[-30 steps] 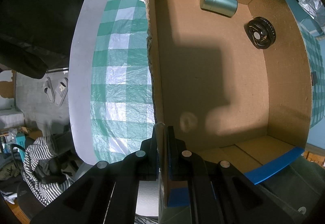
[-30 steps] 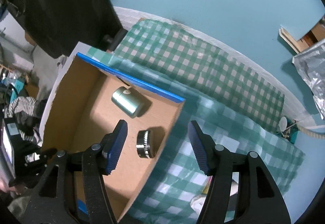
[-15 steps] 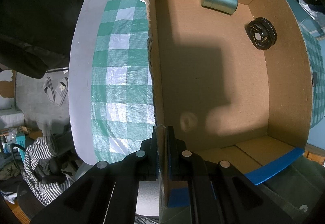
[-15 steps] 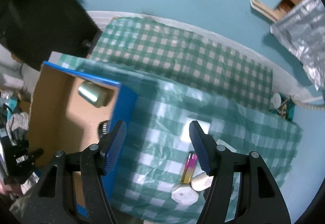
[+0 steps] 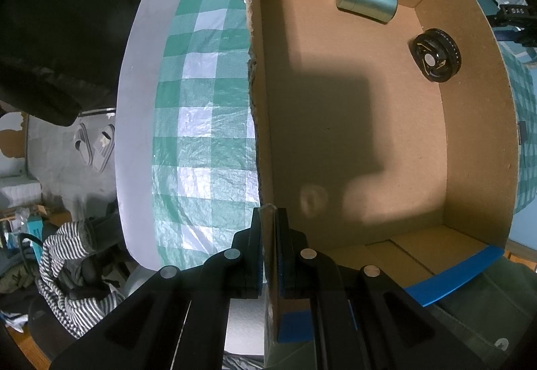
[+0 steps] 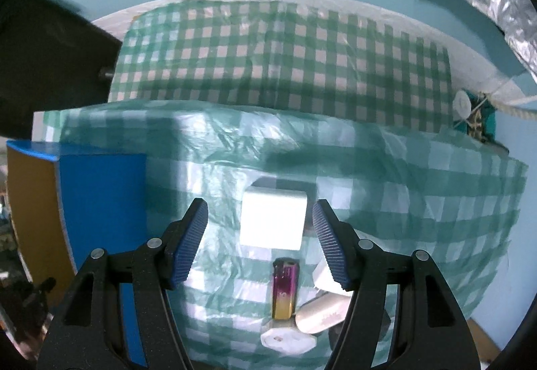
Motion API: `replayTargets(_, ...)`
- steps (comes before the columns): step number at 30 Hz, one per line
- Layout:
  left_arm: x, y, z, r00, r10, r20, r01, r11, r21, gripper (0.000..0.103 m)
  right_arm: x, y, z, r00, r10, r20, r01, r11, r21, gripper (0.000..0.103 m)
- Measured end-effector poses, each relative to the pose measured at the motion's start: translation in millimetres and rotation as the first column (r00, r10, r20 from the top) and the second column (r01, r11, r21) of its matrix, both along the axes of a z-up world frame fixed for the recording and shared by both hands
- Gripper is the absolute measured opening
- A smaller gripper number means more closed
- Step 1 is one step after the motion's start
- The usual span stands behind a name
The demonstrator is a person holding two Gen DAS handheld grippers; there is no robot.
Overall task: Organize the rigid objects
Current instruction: 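Move the right gripper to the white square charger and grasp it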
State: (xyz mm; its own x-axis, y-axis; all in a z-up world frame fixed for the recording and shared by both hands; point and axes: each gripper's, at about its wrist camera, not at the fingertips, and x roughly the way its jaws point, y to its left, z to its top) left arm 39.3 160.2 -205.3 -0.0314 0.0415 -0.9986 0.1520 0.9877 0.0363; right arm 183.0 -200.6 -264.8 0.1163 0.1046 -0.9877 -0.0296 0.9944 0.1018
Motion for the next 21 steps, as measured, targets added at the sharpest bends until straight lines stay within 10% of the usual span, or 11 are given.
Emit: replayTargets(21, -1, 0, -2, 1.0, 0.008, -0.003, -0.008, 1.0, 0.004, 0.006, 3, 4, -53, 0.999, 0.022, -0.032, -0.024, 0.998, -0.057, 0.059)
